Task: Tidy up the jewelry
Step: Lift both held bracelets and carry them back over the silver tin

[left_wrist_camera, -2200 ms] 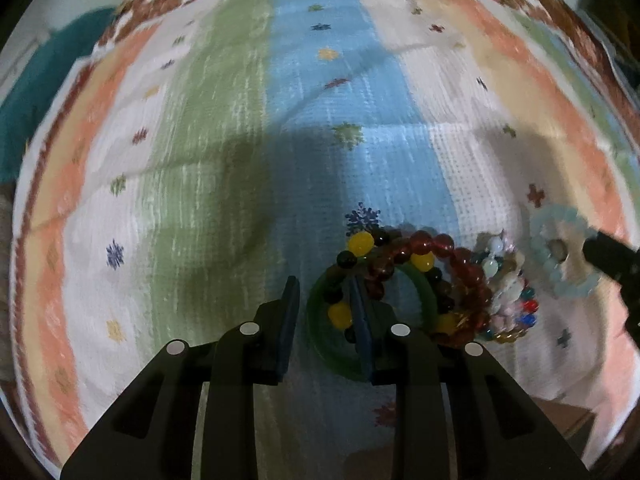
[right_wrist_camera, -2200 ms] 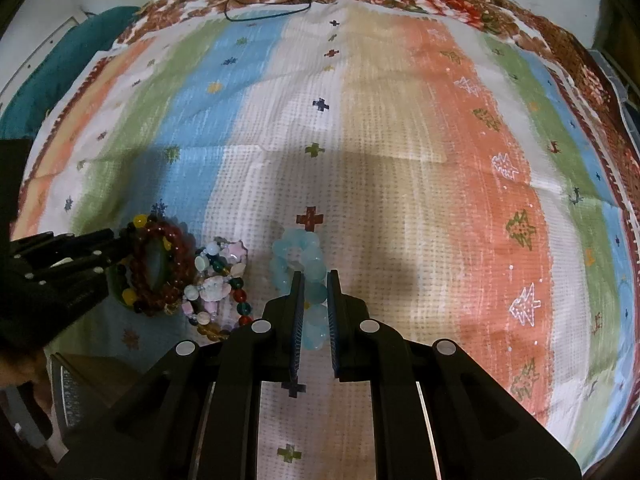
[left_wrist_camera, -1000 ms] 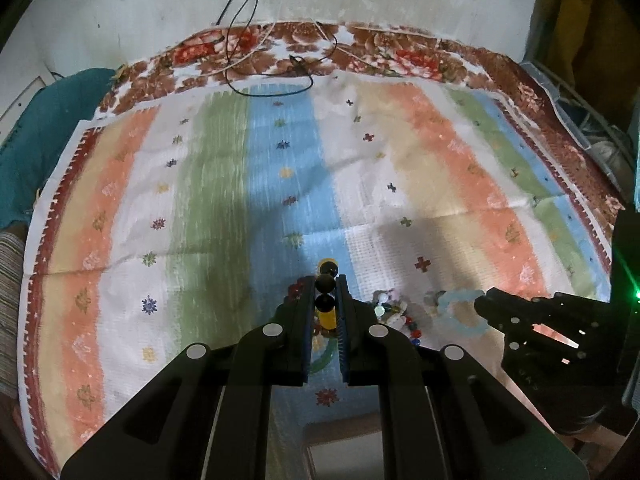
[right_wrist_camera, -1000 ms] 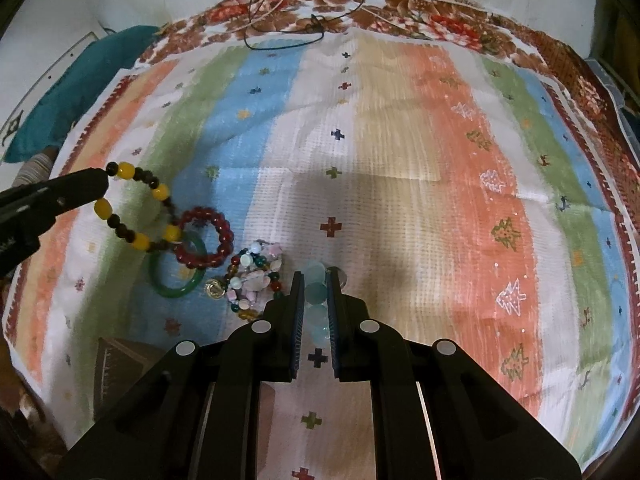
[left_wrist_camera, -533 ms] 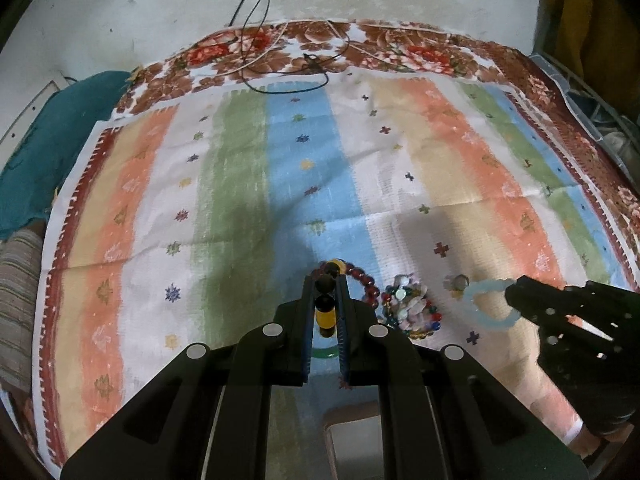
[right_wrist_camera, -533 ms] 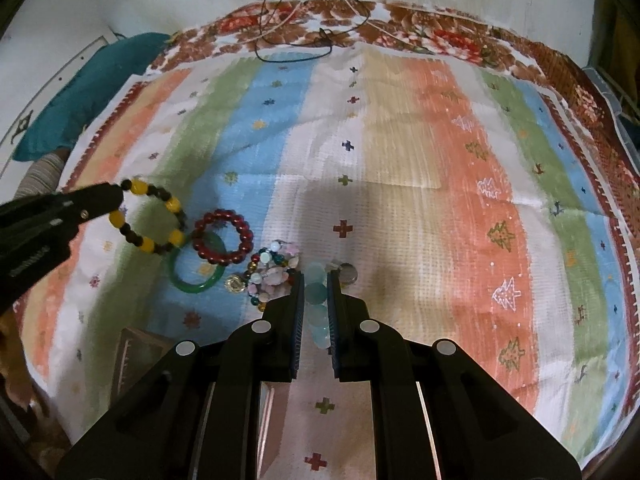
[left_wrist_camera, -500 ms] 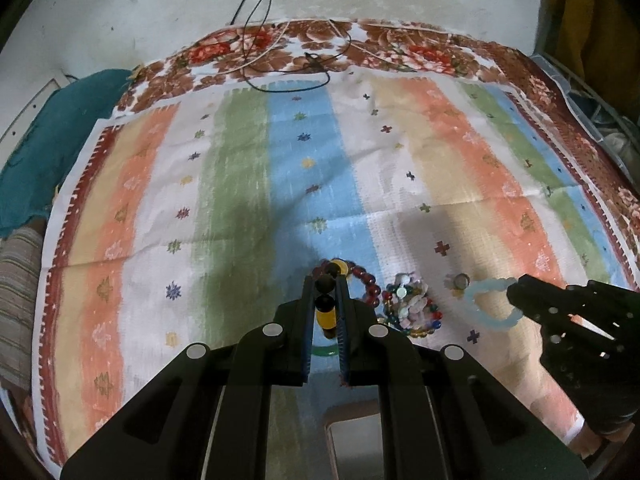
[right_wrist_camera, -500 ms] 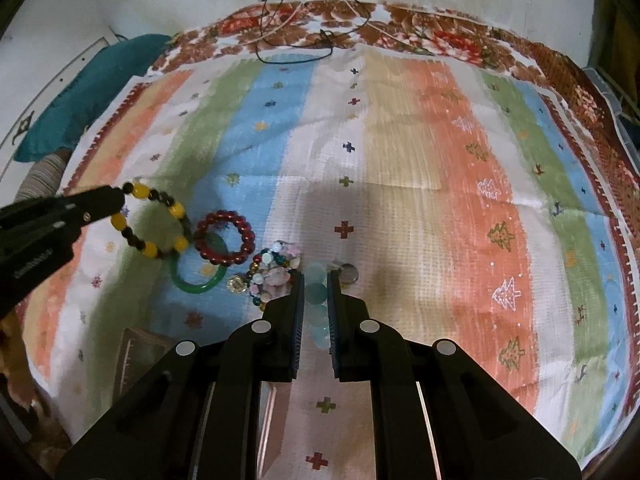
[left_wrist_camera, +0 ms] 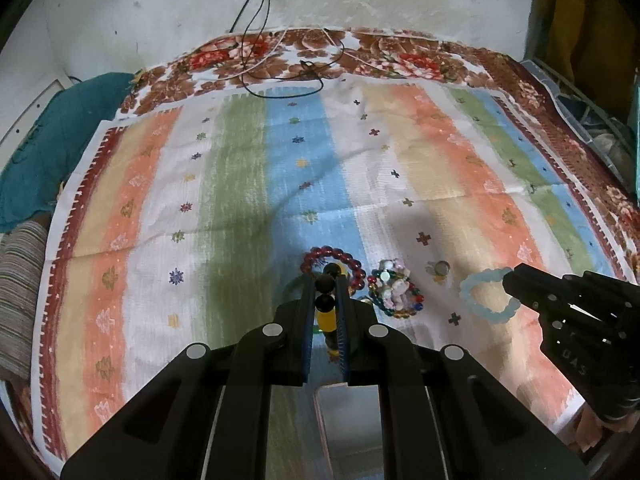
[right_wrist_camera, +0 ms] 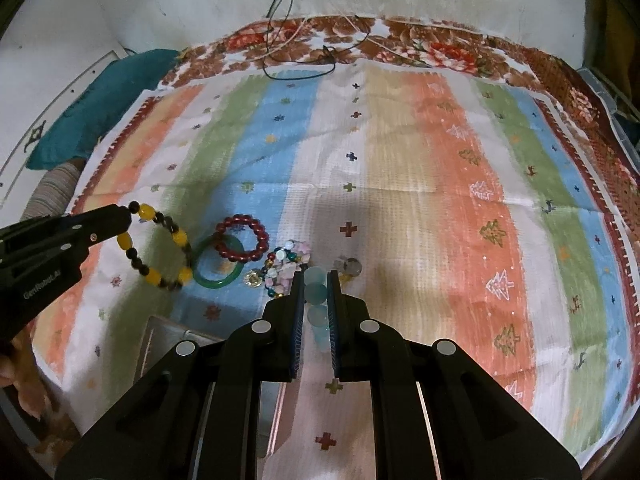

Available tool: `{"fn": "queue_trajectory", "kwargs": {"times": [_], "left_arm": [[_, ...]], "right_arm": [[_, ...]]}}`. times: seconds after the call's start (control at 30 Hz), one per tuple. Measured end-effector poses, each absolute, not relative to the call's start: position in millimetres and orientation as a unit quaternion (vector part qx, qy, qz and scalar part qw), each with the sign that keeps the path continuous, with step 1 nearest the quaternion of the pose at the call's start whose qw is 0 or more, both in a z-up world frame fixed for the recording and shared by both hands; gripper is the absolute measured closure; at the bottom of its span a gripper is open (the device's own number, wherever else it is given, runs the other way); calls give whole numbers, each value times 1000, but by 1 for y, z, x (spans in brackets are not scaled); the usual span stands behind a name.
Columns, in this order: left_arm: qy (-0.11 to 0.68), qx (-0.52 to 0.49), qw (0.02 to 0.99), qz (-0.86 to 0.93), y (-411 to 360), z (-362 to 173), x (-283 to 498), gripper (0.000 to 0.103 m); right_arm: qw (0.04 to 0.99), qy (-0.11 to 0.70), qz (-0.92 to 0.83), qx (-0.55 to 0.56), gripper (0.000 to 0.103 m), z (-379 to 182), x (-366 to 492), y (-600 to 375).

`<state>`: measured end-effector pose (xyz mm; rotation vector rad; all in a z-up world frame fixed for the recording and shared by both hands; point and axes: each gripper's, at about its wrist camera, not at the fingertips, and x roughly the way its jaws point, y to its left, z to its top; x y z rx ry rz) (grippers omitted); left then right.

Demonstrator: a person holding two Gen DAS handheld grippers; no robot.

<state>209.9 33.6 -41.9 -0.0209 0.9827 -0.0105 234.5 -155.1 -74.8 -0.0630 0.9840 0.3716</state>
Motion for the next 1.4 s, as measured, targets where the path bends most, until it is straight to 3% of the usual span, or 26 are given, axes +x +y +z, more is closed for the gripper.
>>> {"fn": "queue_trajectory", "kwargs": {"times": [1.4], "left_arm": [[437,-43,897,-43,21,-8,138,94]], "right_arm": [[881,411,229,-52,91,-41,159,-142]]}}
